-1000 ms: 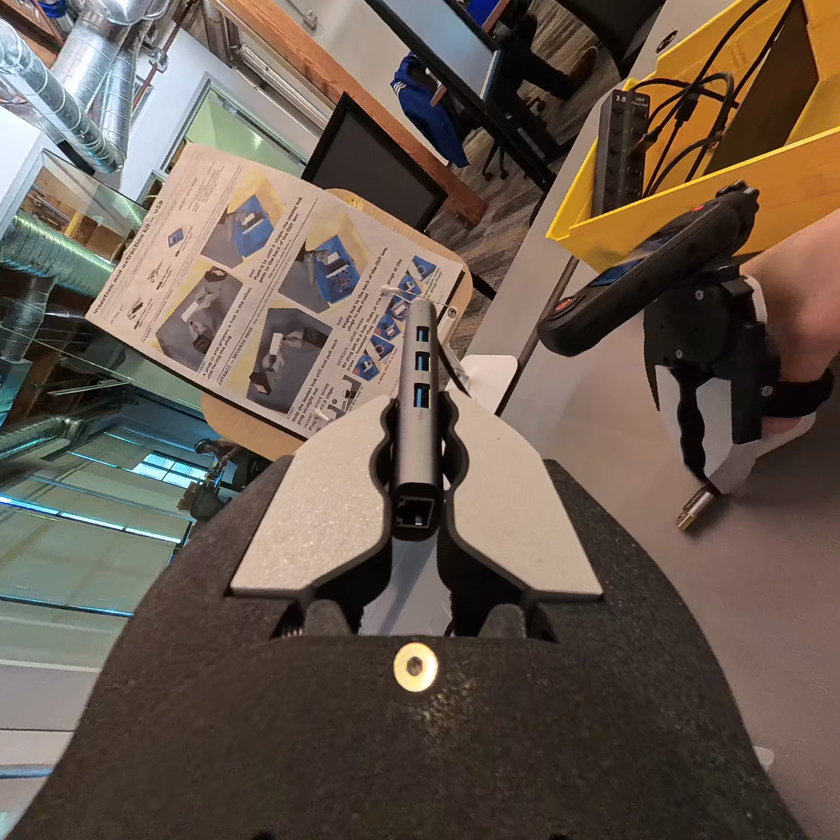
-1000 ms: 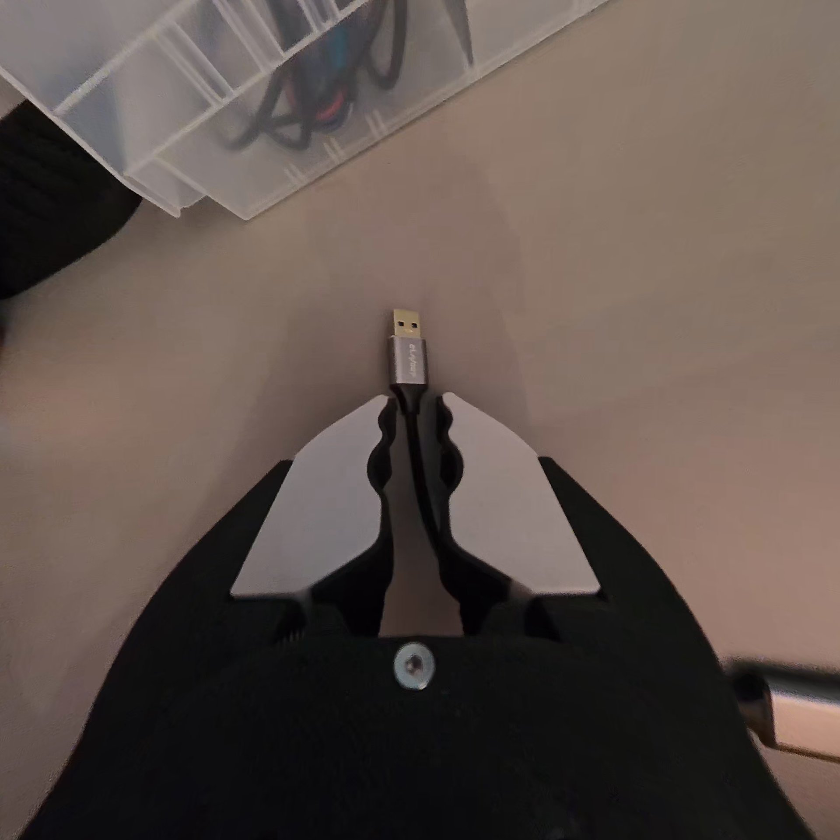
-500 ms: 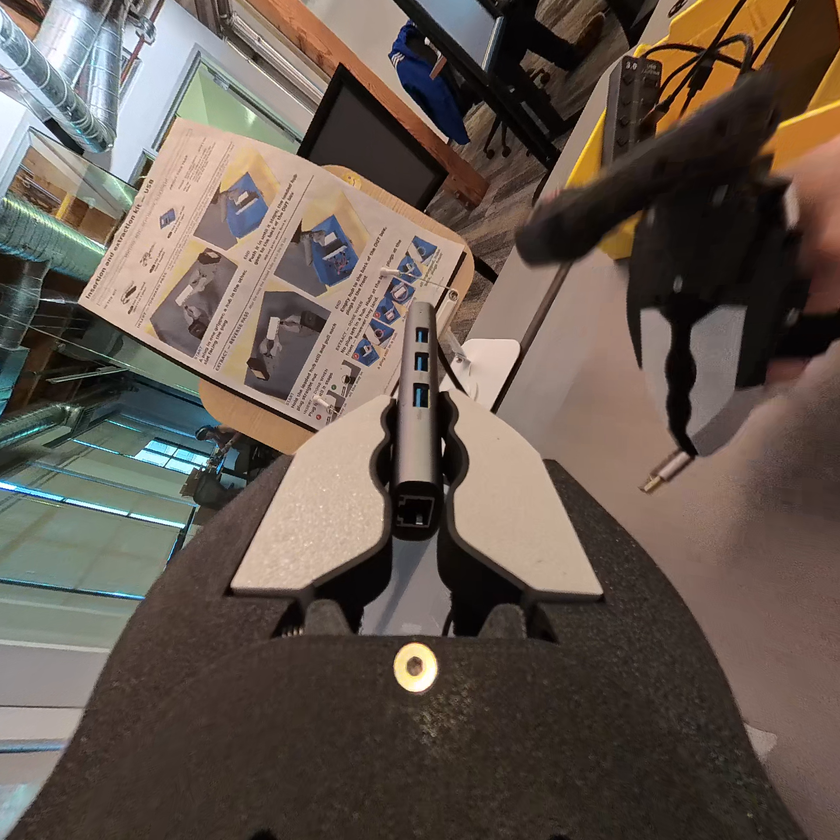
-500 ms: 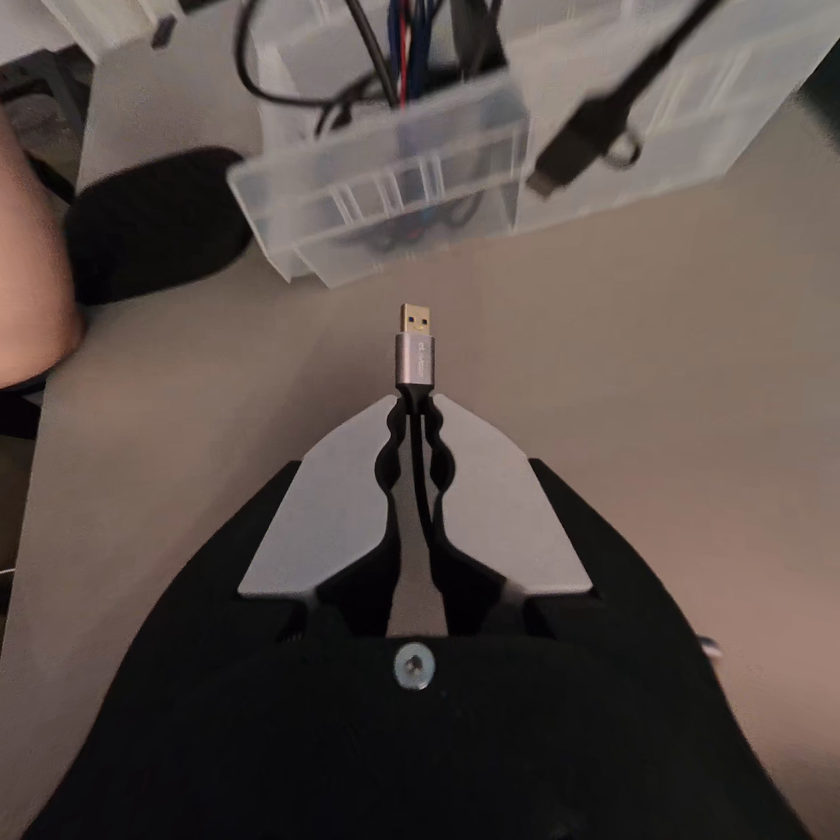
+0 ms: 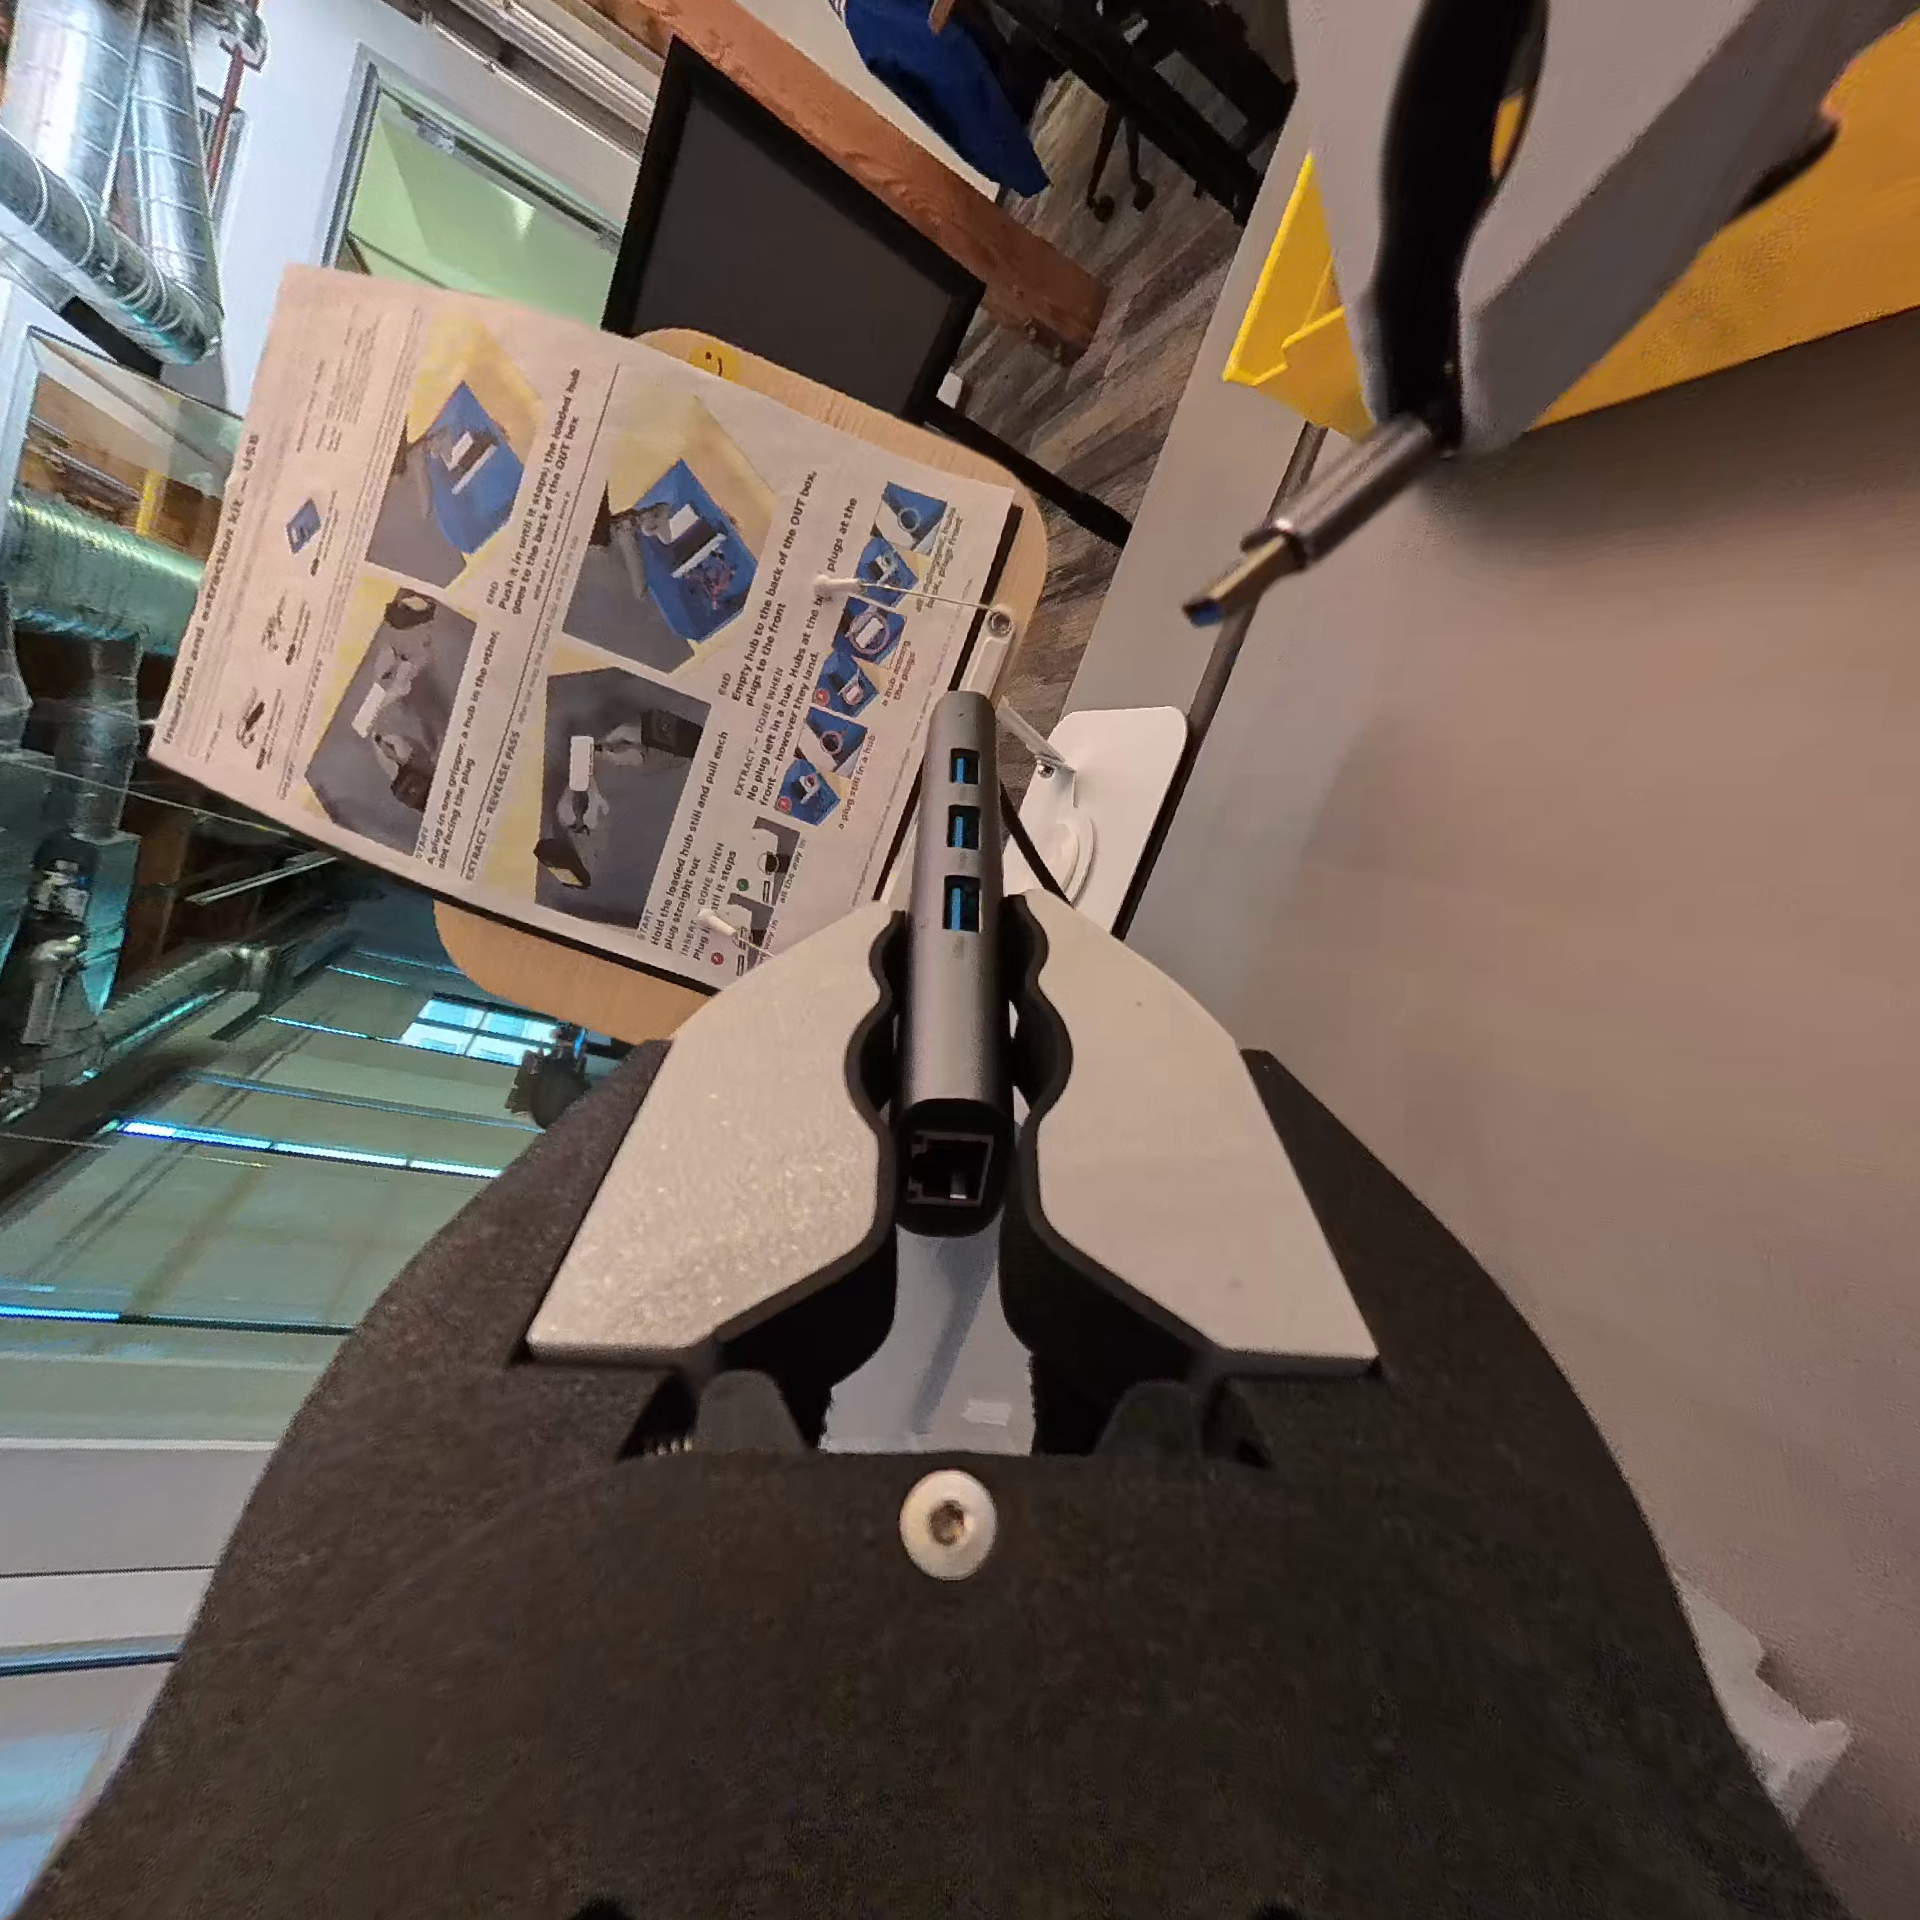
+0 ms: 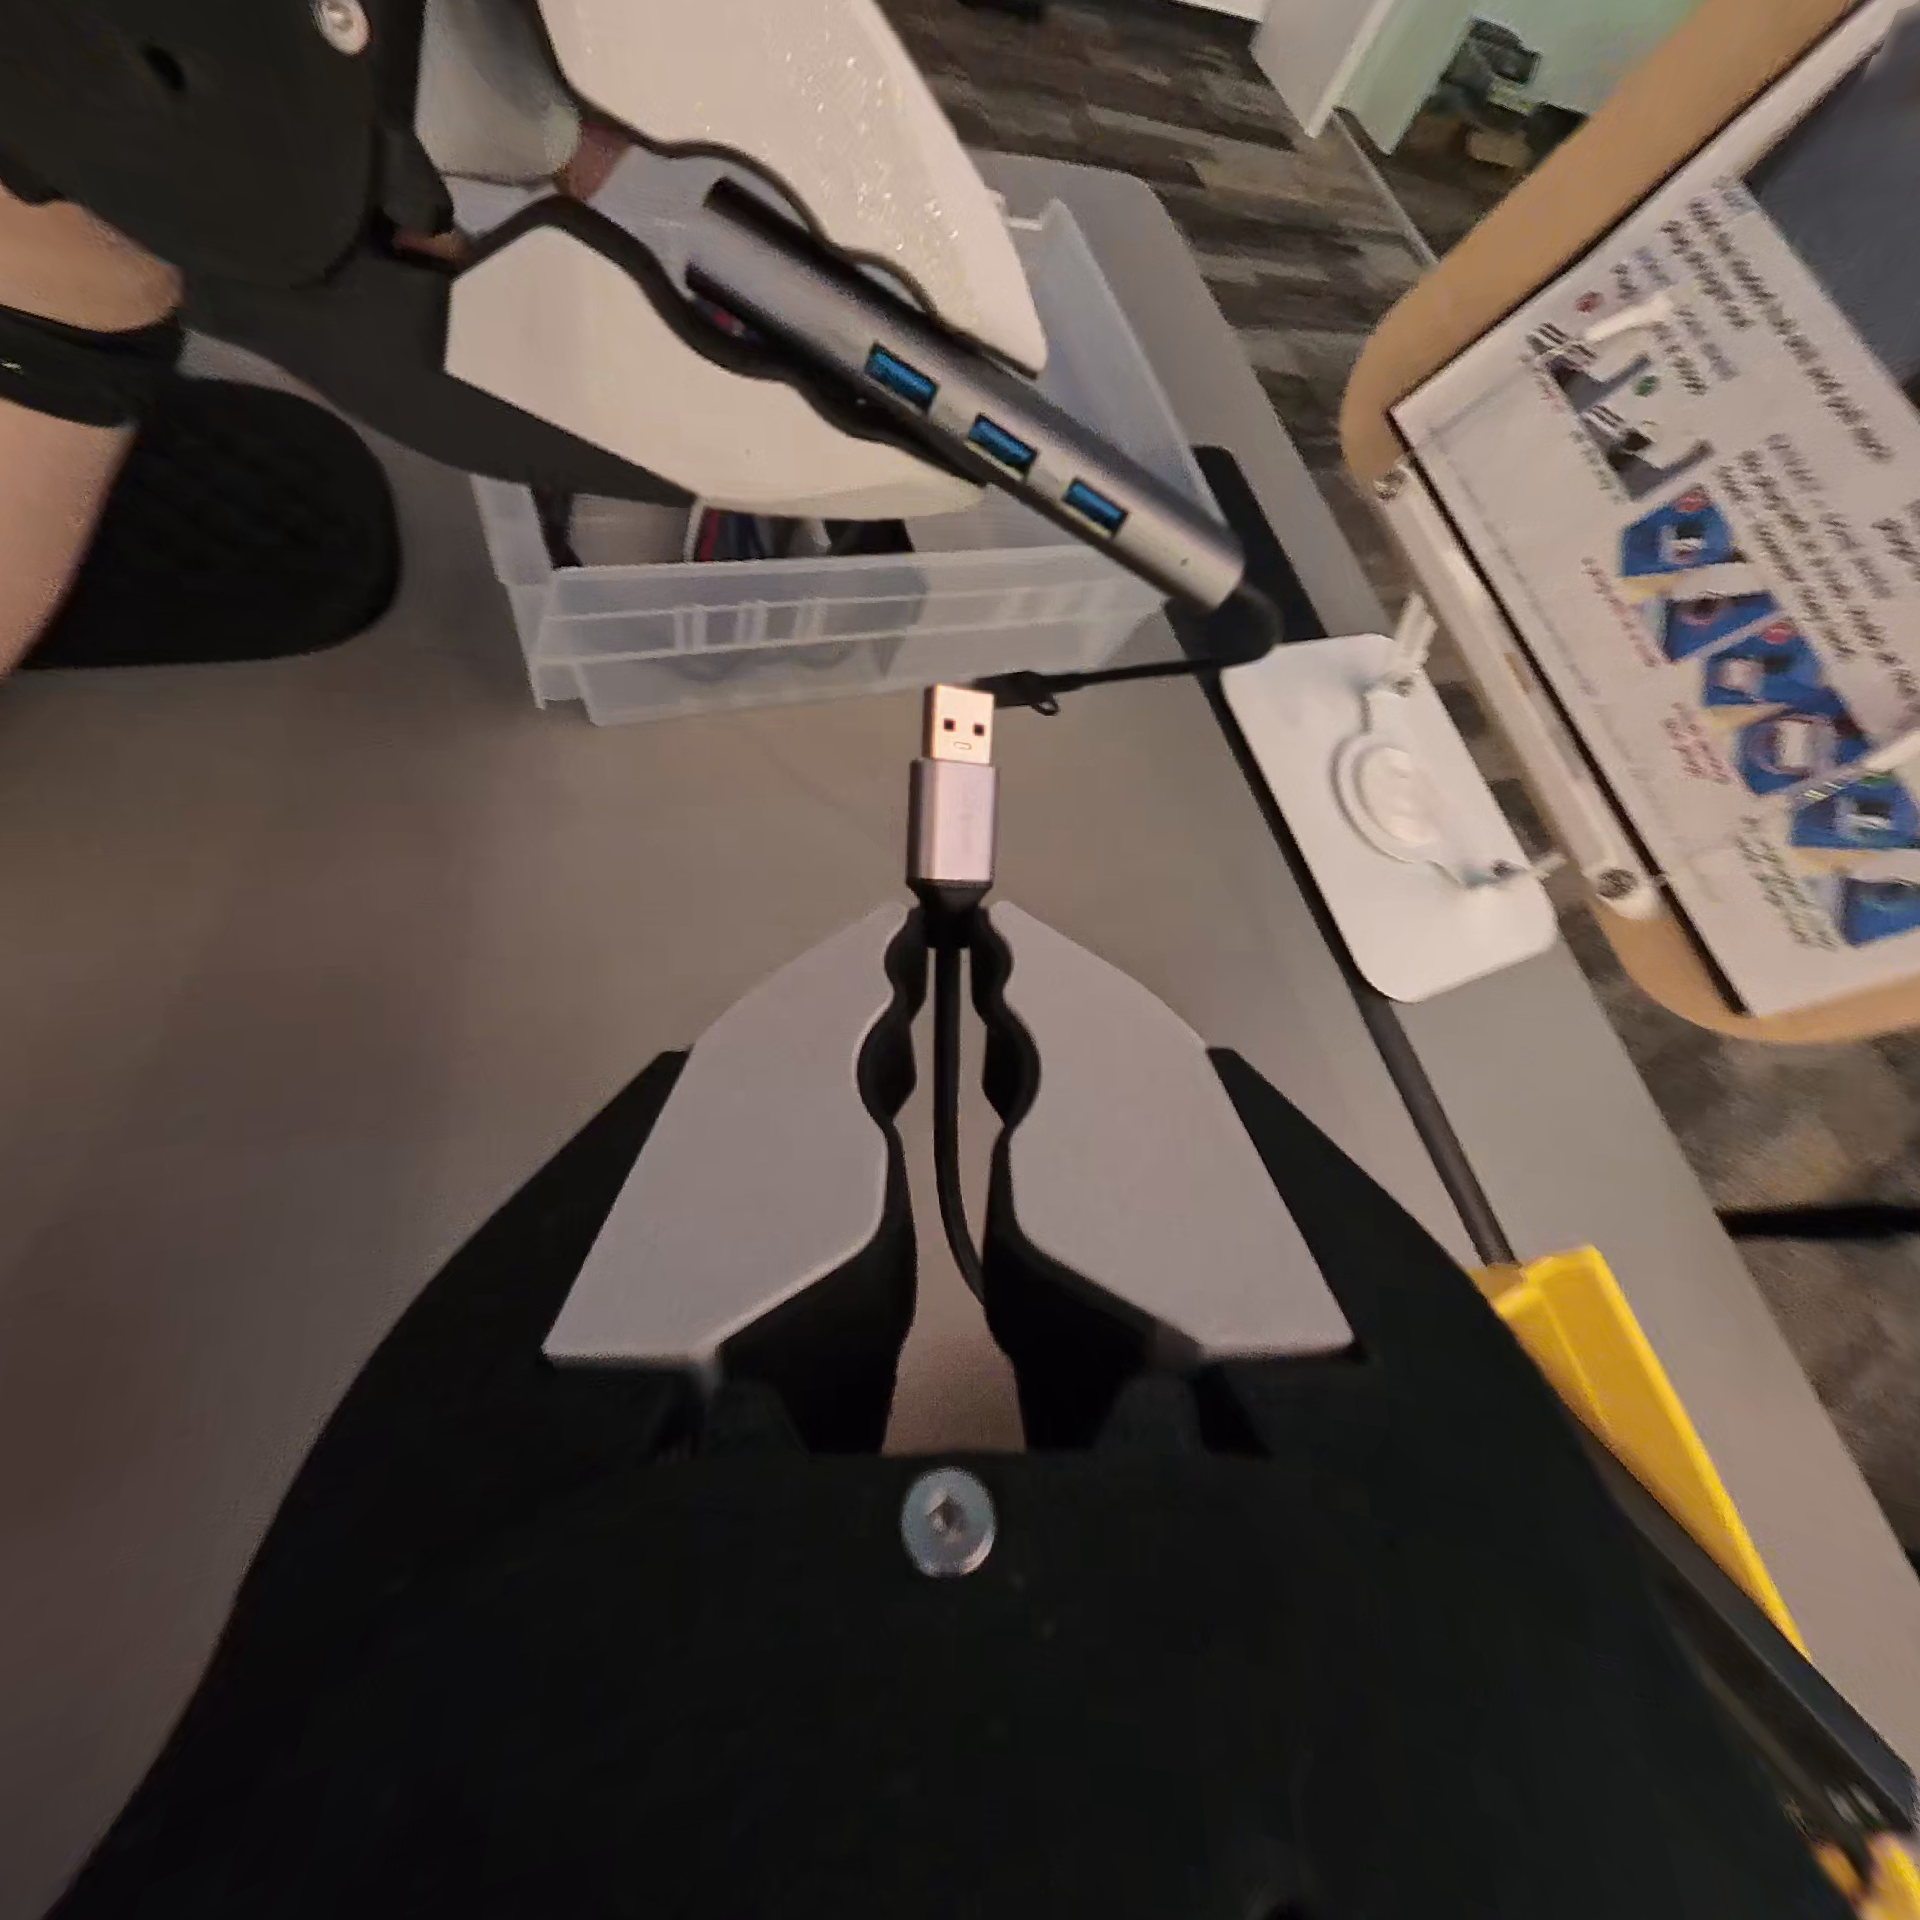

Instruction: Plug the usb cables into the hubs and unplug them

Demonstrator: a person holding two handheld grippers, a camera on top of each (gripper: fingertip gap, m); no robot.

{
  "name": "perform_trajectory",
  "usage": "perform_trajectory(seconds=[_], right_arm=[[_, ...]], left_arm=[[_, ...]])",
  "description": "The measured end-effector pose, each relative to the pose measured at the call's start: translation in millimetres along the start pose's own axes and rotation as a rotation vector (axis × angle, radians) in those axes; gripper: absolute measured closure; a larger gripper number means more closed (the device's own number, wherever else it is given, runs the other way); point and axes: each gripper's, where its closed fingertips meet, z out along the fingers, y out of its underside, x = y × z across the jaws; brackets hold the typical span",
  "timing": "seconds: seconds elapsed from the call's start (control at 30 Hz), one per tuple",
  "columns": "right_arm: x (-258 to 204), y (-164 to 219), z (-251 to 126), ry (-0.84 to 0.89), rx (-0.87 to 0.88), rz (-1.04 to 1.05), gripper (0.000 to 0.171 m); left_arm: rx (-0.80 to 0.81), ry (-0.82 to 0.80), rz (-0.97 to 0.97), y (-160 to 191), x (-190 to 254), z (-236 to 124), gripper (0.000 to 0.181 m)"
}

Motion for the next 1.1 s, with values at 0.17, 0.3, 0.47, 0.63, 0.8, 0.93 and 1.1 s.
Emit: perform_trajectory(seconds=[0.17, 0.3, 0.47, 0.63, 0.8, 0.93, 1.1], right_arm=[[5, 8, -9, 0.113, -0.107, -0.021, 0.163], [6, 14, -10, 0.130, -0.147, 0.006, 0.163], [7, 26, -12, 0.103, -0.197, 0.043, 0.163], [8, 39, -11, 0.101, -0.269, 0.046, 0.163], [7, 47, -6, 0.089, -0.314, 0.037, 0.163], [6, 50, -3, 0.084, -0.329, 0.038, 0.163], [4, 52, 0, 0.076, -0.346, 0.040, 0.163]], left_arm=[[-0.004, -0.002, 0.087, -13, 15, 10, 0.164], [0.008, -0.001, 0.155, -28, 29, 18, 0.164], [0.009, 0.004, 0.230, -40, 46, 27, 0.164], [-0.001, 0.007, 0.274, -44, 55, 31, 0.164], [-0.032, 0.007, 0.318, -41, 58, 33, 0.164], [-0.040, 0.018, 0.342, -40, 62, 33, 0.164], [-0.052, 0.027, 0.378, -41, 68, 35, 0.164]])
